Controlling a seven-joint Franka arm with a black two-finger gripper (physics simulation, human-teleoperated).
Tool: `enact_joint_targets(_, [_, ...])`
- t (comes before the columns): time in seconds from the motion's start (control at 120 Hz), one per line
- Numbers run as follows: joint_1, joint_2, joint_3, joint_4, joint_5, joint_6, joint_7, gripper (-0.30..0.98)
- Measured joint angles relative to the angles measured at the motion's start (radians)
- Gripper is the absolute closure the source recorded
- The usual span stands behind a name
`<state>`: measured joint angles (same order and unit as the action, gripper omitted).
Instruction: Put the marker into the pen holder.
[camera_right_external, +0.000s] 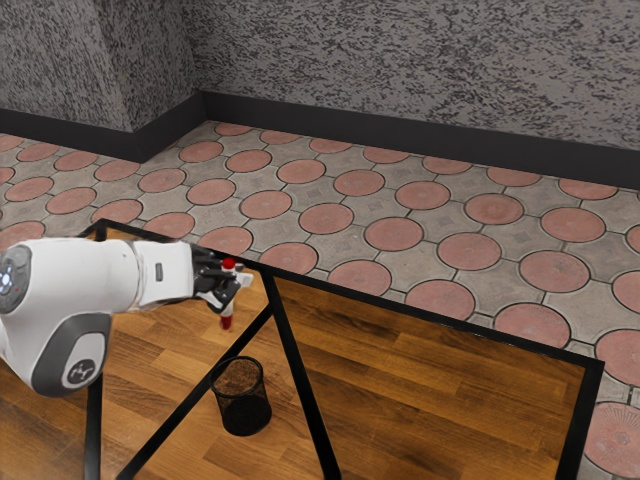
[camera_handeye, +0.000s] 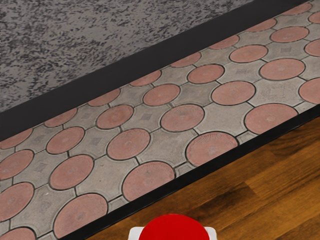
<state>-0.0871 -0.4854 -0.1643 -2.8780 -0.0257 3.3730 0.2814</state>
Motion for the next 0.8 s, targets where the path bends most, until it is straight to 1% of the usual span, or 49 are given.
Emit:
enact_joint_targets(0.15, [-0.001, 0.013, -0.006, -0.017, -0.002, 0.05, 0.012, 0.76])
enact_joint_targets(0.2, [-0.001, 0.036, -0.006, -0.017, -0.001, 0.055, 0.014, 0.75])
enact_joint_targets(0.433, [0.0, 0.154, -0.008, -0.015, 0.002, 0.024, 0.02, 0.73])
enact_joint_targets(0.683, [0.0, 0.187, -0.053, -0.01, 0.0, 0.003, 0.023, 0.73])
enact_joint_targets(0.7, [0.0, 0.187, -0.054, -0.01, 0.0, 0.002, 0.023, 0.72])
enact_joint_targets(0.8, [0.0, 0.188, -0.056, -0.009, 0.003, -0.004, 0.02, 0.49])
